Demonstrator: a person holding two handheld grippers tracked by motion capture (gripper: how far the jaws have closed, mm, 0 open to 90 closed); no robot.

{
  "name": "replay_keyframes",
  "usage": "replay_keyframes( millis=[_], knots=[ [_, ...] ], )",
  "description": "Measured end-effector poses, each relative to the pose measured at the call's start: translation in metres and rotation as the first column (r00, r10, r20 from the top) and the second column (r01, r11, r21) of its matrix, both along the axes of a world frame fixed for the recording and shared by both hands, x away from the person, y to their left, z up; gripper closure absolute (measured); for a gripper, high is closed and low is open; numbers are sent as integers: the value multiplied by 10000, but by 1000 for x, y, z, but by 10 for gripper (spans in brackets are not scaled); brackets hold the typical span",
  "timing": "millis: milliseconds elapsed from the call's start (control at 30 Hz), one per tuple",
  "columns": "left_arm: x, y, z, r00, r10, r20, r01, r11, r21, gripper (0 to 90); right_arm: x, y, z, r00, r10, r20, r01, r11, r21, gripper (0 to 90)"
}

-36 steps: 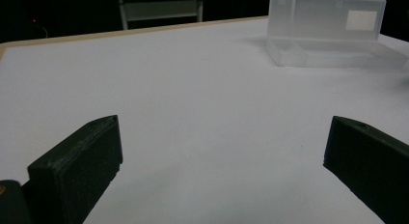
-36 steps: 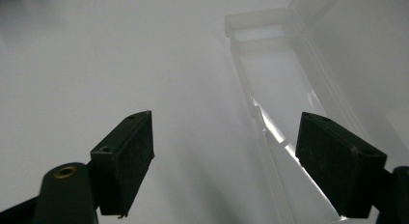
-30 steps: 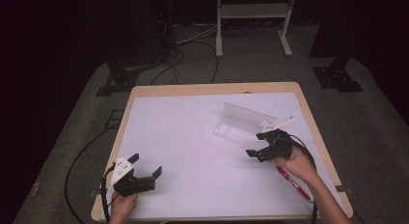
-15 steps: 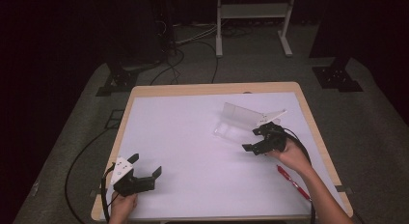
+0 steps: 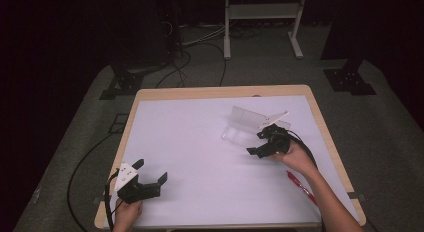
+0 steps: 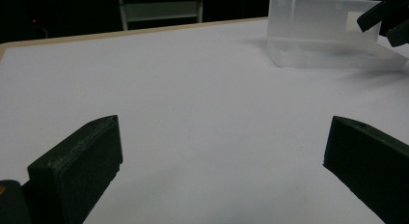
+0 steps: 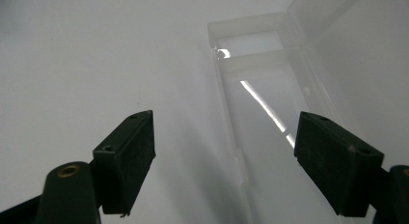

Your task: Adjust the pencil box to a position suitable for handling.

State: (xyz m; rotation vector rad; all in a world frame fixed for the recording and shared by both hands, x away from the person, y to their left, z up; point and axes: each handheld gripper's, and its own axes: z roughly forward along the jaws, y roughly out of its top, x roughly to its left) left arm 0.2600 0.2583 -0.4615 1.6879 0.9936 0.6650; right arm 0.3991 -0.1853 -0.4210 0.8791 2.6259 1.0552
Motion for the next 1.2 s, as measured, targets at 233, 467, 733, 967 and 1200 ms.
replay_keyframes(
  millis=[233, 467, 733, 967, 1200],
  knots=[
    [0, 0, 0, 10000, 16, 1, -16, 10000, -42, 0, 4, 5, -4, 9997, 259, 14, -259, 9995, -153, 222],
    [0, 0, 0, 10000, 1, -6, -1, 10000, -10, 0, 11, 5, -12, 9998, 188, -72, -190, 9993, -327, 275],
    [0, 0, 0, 10000, 3, -9, -3, 10000, -20, 0, 14, 9, -20, 9994, 338, -21, -339, 9971, -686, 429],
    [0, 0, 0, 10000, 14, -36, -14, 10000, -42, 0, 18, 11, -27, 9997, 228, -95, -236, 9952, -952, 533],
    [0, 0, 0, 10000, 22, -39, -22, 10000, -37, 0, 18, 13, -30, 9995, 276, -123, -287, 9946, -993, 666]
  ],
)
